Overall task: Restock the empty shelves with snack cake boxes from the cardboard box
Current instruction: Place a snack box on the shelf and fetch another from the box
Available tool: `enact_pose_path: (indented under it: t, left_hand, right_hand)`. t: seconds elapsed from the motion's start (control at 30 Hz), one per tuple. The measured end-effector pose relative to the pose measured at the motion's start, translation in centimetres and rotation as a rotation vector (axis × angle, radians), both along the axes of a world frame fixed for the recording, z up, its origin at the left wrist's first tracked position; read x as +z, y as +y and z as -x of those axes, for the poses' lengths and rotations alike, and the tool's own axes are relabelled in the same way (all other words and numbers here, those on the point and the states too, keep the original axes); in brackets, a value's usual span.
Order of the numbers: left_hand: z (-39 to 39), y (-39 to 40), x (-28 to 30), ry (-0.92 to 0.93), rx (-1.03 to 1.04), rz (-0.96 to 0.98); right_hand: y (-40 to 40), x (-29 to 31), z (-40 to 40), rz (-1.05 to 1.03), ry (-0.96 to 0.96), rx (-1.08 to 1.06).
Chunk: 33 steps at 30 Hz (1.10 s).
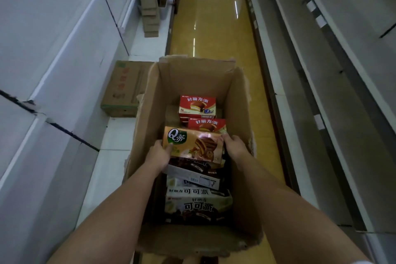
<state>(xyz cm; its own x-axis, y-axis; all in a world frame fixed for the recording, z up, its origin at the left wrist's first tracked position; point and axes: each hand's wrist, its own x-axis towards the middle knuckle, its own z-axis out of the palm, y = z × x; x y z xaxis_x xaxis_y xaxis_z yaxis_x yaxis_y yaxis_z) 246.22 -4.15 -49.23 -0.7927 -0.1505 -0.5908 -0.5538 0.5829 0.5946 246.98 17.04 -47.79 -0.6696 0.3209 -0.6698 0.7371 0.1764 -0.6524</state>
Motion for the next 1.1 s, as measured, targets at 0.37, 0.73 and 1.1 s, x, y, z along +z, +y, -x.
enact_pose_path:
  t: [0.37, 0.73, 1.1]
  left_hand:
    - [5.8, -1.0, -7.9, -0.106, 0.035, -0.117]
    - [8.3, -0.1, -12.7, -0.147, 0.230, -0.281]
    - [8.4, 0.1, -10.0, -0.215, 0.370, -0.403]
  right_hand:
    - [-0.7, -7.2, 4.2, 0.073, -0.140, -0.122]
    - [-0.7, -10.9, 5.8, 0.086, -0.140, -0.220]
    - [-1.0, -7.6, 5.3, 0.117, -0.043, -0.356]
